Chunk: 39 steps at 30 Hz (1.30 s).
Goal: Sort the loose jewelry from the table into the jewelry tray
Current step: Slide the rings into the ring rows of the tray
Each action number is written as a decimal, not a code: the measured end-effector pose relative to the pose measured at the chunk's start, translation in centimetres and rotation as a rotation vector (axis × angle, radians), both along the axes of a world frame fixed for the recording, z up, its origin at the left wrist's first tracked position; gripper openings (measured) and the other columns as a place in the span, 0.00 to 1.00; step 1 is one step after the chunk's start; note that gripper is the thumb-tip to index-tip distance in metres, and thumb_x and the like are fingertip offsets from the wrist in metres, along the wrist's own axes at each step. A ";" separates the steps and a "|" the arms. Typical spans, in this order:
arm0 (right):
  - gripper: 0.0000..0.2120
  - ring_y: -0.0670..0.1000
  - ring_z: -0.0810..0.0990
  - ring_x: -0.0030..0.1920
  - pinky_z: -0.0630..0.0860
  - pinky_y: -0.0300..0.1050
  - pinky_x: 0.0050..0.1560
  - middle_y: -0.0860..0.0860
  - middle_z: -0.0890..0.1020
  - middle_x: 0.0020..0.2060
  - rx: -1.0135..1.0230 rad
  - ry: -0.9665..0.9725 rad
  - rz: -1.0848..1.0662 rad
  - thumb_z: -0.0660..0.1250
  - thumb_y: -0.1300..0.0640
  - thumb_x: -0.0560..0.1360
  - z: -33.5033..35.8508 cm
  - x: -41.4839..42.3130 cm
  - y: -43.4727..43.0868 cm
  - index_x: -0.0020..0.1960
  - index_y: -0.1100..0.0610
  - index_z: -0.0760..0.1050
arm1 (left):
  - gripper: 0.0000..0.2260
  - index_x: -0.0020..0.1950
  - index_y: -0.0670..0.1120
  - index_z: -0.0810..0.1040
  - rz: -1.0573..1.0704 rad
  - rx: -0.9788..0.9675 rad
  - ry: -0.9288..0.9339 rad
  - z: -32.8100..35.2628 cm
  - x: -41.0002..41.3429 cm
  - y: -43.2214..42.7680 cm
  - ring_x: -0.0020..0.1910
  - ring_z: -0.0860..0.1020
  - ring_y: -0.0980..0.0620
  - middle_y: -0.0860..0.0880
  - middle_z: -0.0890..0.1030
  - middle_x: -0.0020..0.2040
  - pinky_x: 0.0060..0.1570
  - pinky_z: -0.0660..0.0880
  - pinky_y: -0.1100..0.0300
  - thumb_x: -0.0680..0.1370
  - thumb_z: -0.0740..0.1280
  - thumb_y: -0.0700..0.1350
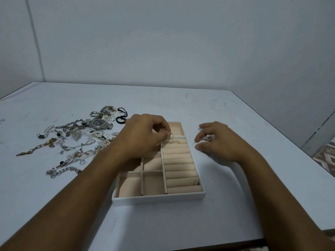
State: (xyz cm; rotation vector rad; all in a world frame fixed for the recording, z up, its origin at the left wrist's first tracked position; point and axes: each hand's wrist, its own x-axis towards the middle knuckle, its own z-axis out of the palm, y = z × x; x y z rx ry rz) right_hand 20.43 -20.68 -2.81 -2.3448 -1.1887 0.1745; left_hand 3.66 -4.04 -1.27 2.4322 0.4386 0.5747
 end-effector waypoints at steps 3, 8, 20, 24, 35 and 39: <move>0.04 0.50 0.68 0.68 0.66 0.49 0.66 0.47 0.76 0.65 0.025 -0.003 0.002 0.74 0.52 0.70 -0.1 0.0 0.2 0.45 0.50 0.84 | 0.02 0.43 0.51 0.83 -0.005 0.012 -0.025 -0.1 0.2 -0.4 0.29 0.71 0.73 0.54 0.83 0.41 0.35 0.61 0.63 0.75 0.71 0.48; 0.02 0.51 0.64 0.72 0.61 0.45 0.66 0.48 0.74 0.68 -0.011 0.004 -0.018 0.74 0.53 0.71 -0.3 0.0 0.5 0.43 0.49 0.83 | 0.02 0.44 0.50 0.83 -0.010 0.013 -0.027 -0.3 0.2 -0.6 0.29 0.72 0.73 0.54 0.83 0.40 0.37 0.62 0.63 0.74 0.71 0.47; 0.03 0.49 0.67 0.70 0.62 0.40 0.59 0.48 0.75 0.66 0.011 0.049 -0.015 0.75 0.56 0.70 0.0 -0.5 0.6 0.41 0.53 0.81 | 0.01 0.42 0.53 0.82 0.026 -0.009 -0.028 -0.6 0.2 -0.4 0.32 0.75 0.67 0.56 0.83 0.39 0.31 0.63 0.74 0.74 0.72 0.48; 0.04 0.45 0.67 0.69 0.62 0.38 0.57 0.45 0.78 0.63 0.042 0.045 -0.004 0.76 0.57 0.69 0.4 -1.0 0.5 0.39 0.53 0.81 | 0.01 0.42 0.53 0.82 0.032 -0.016 -0.035 -0.5 0.1 -0.3 0.37 0.78 0.62 0.55 0.83 0.39 0.35 0.67 0.73 0.74 0.72 0.48; 0.07 0.47 0.78 0.36 0.73 0.35 0.35 0.45 0.82 0.33 0.377 0.065 0.036 0.77 0.58 0.67 1.0 -3.0 1.3 0.35 0.50 0.81 | 0.01 0.43 0.53 0.83 0.031 -0.004 -0.037 -0.3 0.0 -0.2 0.36 0.76 0.66 0.55 0.83 0.38 0.34 0.66 0.75 0.74 0.71 0.47; 0.07 0.44 0.77 0.34 0.71 0.30 0.34 0.43 0.82 0.33 0.387 0.061 0.068 0.77 0.59 0.67 0.7 -3.5 1.9 0.36 0.51 0.81 | 0.02 0.42 0.53 0.83 0.040 -0.002 -0.036 -0.3 0.0 -0.1 0.38 0.78 0.61 0.55 0.82 0.37 0.37 0.68 0.71 0.74 0.71 0.46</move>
